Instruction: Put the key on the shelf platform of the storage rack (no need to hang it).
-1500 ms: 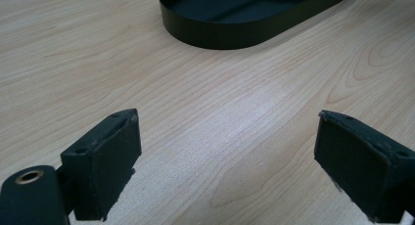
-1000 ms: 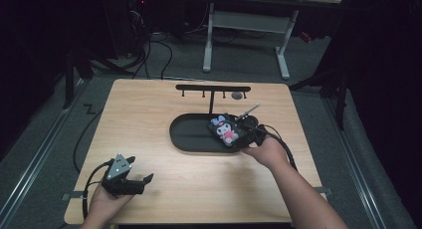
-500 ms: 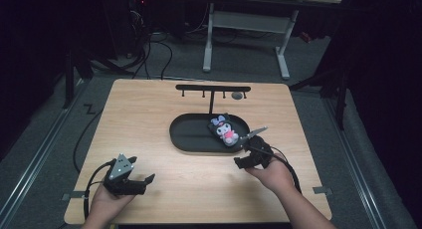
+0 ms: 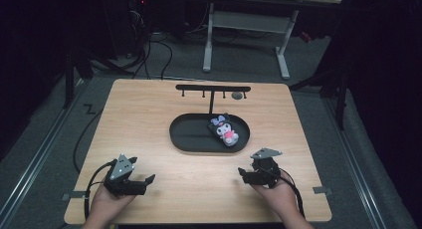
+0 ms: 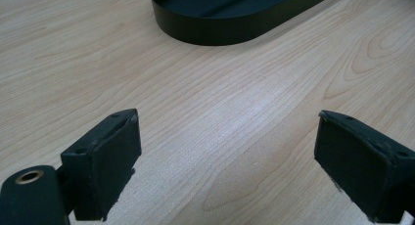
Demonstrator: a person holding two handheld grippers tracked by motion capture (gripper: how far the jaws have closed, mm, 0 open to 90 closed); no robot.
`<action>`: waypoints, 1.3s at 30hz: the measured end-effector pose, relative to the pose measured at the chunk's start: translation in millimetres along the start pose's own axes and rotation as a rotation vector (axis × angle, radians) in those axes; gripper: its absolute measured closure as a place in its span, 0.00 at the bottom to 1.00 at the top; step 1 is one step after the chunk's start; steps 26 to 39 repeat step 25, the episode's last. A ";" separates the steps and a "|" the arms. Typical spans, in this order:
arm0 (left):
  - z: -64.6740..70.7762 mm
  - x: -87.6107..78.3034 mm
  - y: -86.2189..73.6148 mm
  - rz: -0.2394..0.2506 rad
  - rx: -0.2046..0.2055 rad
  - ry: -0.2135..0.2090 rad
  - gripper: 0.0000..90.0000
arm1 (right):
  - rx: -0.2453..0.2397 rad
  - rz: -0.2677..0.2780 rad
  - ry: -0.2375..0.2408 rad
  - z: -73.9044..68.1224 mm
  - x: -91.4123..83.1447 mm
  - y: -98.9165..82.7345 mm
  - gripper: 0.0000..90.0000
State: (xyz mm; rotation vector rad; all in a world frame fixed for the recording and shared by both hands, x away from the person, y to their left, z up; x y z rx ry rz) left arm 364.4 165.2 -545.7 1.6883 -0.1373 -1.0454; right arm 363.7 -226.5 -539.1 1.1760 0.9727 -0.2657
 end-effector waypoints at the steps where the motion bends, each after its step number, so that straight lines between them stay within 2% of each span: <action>1: 0.3 0.4 -0.1 0.000 0.001 0.000 0.12 | 0.012 0.030 -0.002 0.8 -1.3 -4.0 0.32; 6: 1.6 1.2 -0.4 -0.007 0.006 0.000 0.12 | 0.029 0.125 -0.028 5.9 -8.1 -19.0 0.32; 9: 2.9 2.0 -0.7 -0.011 0.007 -0.001 0.12 | 0.048 0.182 -0.028 9.2 -13.8 -29.4 0.33; 15: 8.8 4.6 -1.0 -0.025 0.006 -0.011 0.12 | 0.038 0.283 -0.029 15.1 -26.6 -44.1 0.32; 17: 12.1 6.6 0.2 -0.023 0.006 -0.004 0.12 | 0.061 0.323 -0.030 16.3 -34.2 -47.2 0.32; 19: 15.4 7.9 1.8 -0.024 0.010 -0.004 0.12 | 0.084 0.345 -0.009 15.8 -40.6 -47.3 0.31; 22: 19.7 10.1 2.6 -0.032 0.023 0.001 0.12 | 0.062 0.359 -0.011 14.7 -43.3 -49.0 0.31; 25: 21.4 11.1 1.5 -0.043 0.031 0.001 0.12 | 0.077 0.361 -0.003 17.1 -41.8 -48.9 0.31; 39: 21.4 11.1 1.5 -0.043 0.031 0.001 0.12 | 0.077 0.361 -0.003 17.1 -41.8 -48.9 0.31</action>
Point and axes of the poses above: each handheld gripper's, and its own axes: x roughly forward along the jaws, y roughly out of its top, z roughly to its right, the point moved 6 cm from there along x, roughly forward along the jaws, and after that the axes turned 1 degree about -x, right-handed, at the moved point
